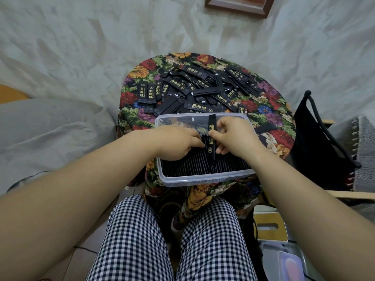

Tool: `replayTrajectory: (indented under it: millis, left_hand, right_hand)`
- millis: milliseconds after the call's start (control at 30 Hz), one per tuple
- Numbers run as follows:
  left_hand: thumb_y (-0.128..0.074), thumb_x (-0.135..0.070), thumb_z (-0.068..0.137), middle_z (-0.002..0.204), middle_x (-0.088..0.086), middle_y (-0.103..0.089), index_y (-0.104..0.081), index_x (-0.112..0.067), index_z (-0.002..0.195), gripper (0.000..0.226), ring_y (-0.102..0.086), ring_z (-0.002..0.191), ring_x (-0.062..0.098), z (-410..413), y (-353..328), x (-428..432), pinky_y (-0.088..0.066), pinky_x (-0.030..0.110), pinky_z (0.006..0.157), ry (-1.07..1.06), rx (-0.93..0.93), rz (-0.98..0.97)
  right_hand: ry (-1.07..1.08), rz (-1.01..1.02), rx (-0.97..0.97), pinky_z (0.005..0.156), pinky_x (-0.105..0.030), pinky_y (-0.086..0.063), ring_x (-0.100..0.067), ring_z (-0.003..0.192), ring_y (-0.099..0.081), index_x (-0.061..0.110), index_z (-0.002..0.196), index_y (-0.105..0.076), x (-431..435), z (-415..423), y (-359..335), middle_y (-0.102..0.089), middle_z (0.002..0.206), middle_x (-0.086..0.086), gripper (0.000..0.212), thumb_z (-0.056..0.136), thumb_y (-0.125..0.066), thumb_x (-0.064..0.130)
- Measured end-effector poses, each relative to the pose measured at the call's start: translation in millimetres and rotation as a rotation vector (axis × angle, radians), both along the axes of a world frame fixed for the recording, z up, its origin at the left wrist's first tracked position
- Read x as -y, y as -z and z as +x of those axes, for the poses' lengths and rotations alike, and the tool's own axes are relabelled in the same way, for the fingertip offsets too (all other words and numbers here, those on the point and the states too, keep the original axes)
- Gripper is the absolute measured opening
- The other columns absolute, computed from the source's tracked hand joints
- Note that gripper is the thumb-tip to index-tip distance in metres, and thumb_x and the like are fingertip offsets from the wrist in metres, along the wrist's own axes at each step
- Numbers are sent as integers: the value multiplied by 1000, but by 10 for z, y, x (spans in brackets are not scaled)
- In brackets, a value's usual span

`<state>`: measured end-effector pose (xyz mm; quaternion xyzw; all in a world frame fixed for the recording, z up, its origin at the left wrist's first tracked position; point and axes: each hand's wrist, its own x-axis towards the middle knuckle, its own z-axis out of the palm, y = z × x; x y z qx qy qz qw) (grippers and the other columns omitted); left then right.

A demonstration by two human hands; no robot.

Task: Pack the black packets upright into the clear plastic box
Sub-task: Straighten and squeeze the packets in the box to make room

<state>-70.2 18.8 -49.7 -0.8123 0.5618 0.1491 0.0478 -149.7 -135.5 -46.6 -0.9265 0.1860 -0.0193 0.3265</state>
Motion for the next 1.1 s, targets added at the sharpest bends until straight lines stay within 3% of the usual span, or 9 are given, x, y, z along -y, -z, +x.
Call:
replayTrajectory:
  millis: [200, 333, 467, 700, 933, 1100]
  left_hand:
    - [-31, -22, 101, 152, -11, -21, -31, -34, 145, 46, -33, 133, 19, -16, -5, -14, -35, 29, 93, 4, 22, -4]
    - [-31, -22, 101, 153, -11, -20, -32, -35, 144, 45, -32, 134, 18, -12, -9, -22, -33, 26, 90, 7, 13, -12]
    - [-31, -22, 102, 153, -11, -19, -33, -33, 144, 44, -32, 135, 16, -14, -12, -9, -33, 25, 93, 0, 5, -11]
    - [-33, -22, 101, 153, -11, -20, -35, -28, 144, 43, -31, 135, 16, 0, -20, -13, -33, 27, 99, -23, -16, -19]
    - [-34, -25, 101, 157, 1, -18, -19, -20, 150, 51, -22, 142, 21, 14, -38, 53, -24, 34, 113, -143, -58, -33]
    - [-36, -26, 102, 154, 4, -29, -23, -20, 149, 49, -29, 139, 22, 60, -71, 129, -26, 33, 112, -204, -156, -6]
  right_hand:
    - [-56, -31, -132, 58, -35, -57, -17, 47, -62, 12, 88, -55, -91, -59, 82, -66, 61, -10, 16, 90, -64, 25]
    - [-63, 150, -205, 48, -24, -55, -10, 44, -61, 18, 91, -53, -49, -90, 38, -64, 64, -6, 17, 87, -69, 21]
    - [-91, 252, -292, 52, -24, -57, -13, 50, -63, 13, 88, -55, -22, -139, -1, -65, 68, -7, 16, 85, -70, 12]
    - [-105, 149, -346, 44, -18, -46, -7, 45, -58, 13, 78, -57, -16, -103, 58, -62, 63, -1, 19, 81, -75, 18]
    - [-153, 51, -344, 42, -19, -41, -7, 47, -54, 18, 77, -56, 26, -120, 67, -59, 64, 1, 23, 78, -78, 23]
    - [-188, -40, -329, 53, -25, -42, -12, 52, -50, 20, 76, -56, 36, -84, 66, -58, 67, 2, 28, 71, -83, 28]
